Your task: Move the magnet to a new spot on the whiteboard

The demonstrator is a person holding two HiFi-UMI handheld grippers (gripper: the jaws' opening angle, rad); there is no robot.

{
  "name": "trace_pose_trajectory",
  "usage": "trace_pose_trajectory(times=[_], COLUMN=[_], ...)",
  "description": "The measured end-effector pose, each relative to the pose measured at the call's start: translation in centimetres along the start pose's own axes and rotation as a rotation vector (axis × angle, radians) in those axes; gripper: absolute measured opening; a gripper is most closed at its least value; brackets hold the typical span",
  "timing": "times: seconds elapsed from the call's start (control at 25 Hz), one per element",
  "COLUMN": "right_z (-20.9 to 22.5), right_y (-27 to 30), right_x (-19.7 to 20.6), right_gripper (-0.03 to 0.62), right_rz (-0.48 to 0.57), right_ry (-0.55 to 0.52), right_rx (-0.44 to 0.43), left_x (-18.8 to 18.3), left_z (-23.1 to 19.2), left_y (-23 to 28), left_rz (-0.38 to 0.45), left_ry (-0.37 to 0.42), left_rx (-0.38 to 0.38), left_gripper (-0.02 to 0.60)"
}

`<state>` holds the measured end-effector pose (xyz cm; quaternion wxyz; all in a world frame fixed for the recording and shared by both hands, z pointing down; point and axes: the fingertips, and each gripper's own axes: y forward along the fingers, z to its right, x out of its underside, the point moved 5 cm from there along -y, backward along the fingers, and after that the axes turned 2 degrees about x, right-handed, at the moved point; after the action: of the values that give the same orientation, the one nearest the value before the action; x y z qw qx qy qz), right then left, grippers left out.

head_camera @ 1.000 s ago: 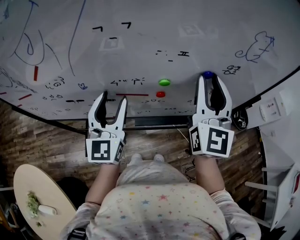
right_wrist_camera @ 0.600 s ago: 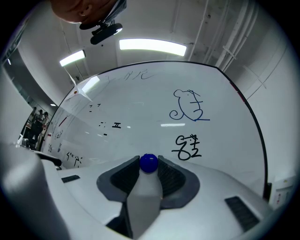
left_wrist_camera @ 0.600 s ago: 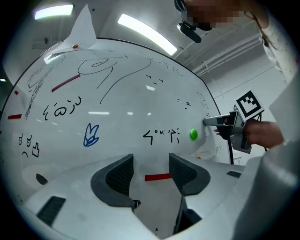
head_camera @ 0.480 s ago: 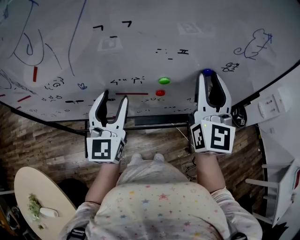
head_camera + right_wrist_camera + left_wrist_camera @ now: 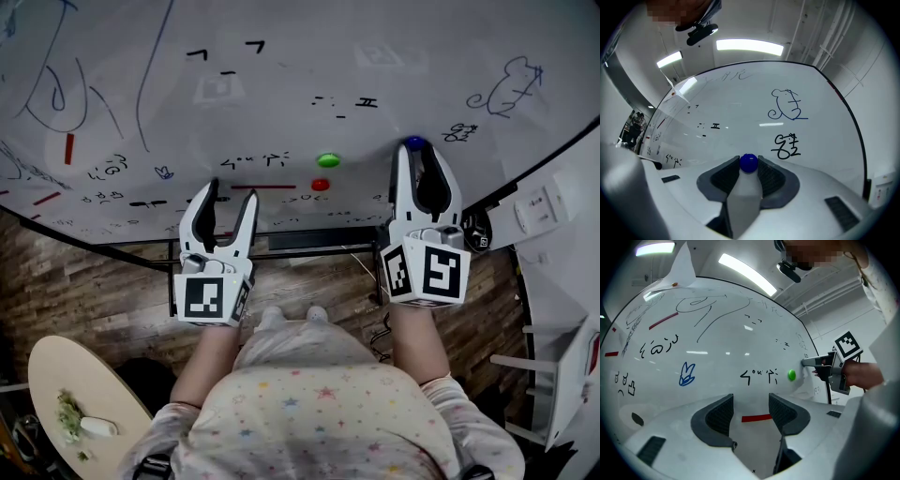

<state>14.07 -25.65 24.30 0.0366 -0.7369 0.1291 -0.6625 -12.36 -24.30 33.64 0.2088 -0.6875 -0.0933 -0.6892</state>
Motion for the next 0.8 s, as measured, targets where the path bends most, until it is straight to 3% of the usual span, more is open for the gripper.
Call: trace_pose_trajectory(times=[0.8], right_z=[0.1], right_y=[-1.8], right_x=[-0.4], right_gripper=[0.121], right_rz=[0.027], right_ry=[0.012], right_rx=[0.019], left_x=[-0.4], left_z=[0.5], left_y=[-0.9], left_rz=[0.002], left_ry=[0.007], left_rx=[0.022], left_gripper=[0.216])
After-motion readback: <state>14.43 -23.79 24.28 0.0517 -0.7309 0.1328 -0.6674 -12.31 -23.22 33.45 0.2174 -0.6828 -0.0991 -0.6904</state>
